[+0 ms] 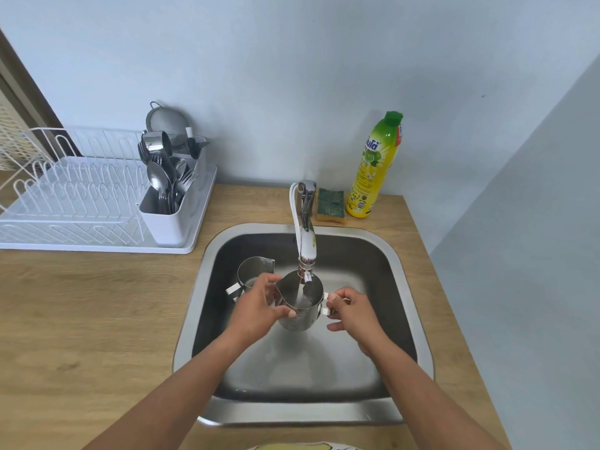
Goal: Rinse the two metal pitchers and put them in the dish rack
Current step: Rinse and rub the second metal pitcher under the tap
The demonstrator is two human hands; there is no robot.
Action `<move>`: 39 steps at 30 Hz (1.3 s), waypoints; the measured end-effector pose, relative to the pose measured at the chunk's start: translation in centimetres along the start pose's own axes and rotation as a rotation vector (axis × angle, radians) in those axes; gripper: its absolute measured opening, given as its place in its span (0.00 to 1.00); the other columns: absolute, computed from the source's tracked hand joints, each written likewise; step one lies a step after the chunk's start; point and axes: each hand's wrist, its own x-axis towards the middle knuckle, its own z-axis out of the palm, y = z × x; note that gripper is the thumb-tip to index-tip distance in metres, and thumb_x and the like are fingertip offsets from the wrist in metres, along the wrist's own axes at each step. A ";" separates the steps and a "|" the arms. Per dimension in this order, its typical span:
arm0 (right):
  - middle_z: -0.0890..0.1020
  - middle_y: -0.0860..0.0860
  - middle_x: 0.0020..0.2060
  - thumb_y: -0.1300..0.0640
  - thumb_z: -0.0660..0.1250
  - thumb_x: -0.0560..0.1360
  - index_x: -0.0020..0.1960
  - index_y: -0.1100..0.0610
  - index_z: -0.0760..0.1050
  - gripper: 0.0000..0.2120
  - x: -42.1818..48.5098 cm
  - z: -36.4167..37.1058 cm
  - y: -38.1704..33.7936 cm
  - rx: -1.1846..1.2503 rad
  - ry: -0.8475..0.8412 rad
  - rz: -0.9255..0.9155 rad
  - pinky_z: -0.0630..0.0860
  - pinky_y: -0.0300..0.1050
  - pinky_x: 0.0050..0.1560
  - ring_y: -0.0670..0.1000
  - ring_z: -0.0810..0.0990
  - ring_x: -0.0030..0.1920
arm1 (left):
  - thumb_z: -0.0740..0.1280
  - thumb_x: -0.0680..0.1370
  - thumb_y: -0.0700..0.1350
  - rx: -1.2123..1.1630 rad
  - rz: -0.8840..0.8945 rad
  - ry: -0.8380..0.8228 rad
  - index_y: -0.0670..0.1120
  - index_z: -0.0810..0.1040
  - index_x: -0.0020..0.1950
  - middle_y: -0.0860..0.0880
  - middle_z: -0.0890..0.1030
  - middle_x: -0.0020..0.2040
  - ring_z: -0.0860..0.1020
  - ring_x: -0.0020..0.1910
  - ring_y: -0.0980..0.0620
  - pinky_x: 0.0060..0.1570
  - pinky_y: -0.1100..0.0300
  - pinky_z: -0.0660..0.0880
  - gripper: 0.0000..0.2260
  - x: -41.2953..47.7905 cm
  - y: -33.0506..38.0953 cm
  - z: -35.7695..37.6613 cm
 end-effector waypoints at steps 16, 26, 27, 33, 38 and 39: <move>0.84 0.61 0.43 0.55 0.63 0.80 0.45 0.56 0.75 0.08 -0.5 0.3 -0.5 -0.083 -0.048 0.003 0.83 0.51 0.36 0.54 0.81 0.36 | 0.80 0.66 0.46 0.007 -0.039 -0.021 0.52 0.73 0.64 0.55 0.82 0.54 0.81 0.52 0.56 0.59 0.58 0.75 0.29 0.3 -0.6 -1.2; 0.86 0.55 0.31 0.47 0.60 0.81 0.48 0.55 0.75 0.11 -1.1 0.3 0.2 -0.311 -0.046 0.033 0.82 0.50 0.33 0.55 0.86 0.31 | 0.74 0.72 0.56 -0.035 -0.142 -0.092 0.52 0.72 0.65 0.56 0.84 0.52 0.81 0.53 0.56 0.54 0.58 0.76 0.24 0.6 -1.4 -0.1; 0.86 0.55 0.30 0.47 0.60 0.81 0.48 0.55 0.74 0.12 -1.1 0.2 0.2 -0.338 -0.050 0.039 0.82 0.50 0.33 0.55 0.86 0.31 | 0.73 0.73 0.57 -0.030 -0.159 -0.092 0.54 0.71 0.66 0.53 0.83 0.53 0.81 0.53 0.54 0.53 0.56 0.77 0.25 0.6 -1.4 0.0; 0.85 0.56 0.28 0.45 0.59 0.81 0.47 0.57 0.75 0.16 -1.1 0.1 0.0 -0.395 -0.067 0.074 0.80 0.45 0.28 0.57 0.85 0.29 | 0.69 0.74 0.61 -0.022 -0.254 -0.090 0.54 0.68 0.70 0.48 0.78 0.63 0.81 0.52 0.46 0.39 0.51 0.83 0.27 0.3 -1.2 0.5; 0.85 0.54 0.29 0.43 0.59 0.81 0.46 0.57 0.77 0.18 -0.8 0.2 0.0 -0.503 -0.043 0.077 0.83 0.46 0.31 0.53 0.79 0.20 | 0.68 0.75 0.61 -0.070 -0.332 -0.104 0.51 0.70 0.67 0.47 0.79 0.59 0.82 0.46 0.45 0.40 0.46 0.84 0.25 0.3 -1.1 0.6; 0.85 0.54 0.30 0.43 0.58 0.80 0.46 0.57 0.78 0.19 -0.7 0.3 0.0 -0.526 -0.037 0.076 0.83 0.46 0.32 0.52 0.77 0.19 | 0.67 0.75 0.61 -0.078 -0.348 -0.114 0.51 0.71 0.65 0.47 0.79 0.58 0.82 0.46 0.45 0.40 0.45 0.84 0.23 0.3 -1.1 0.6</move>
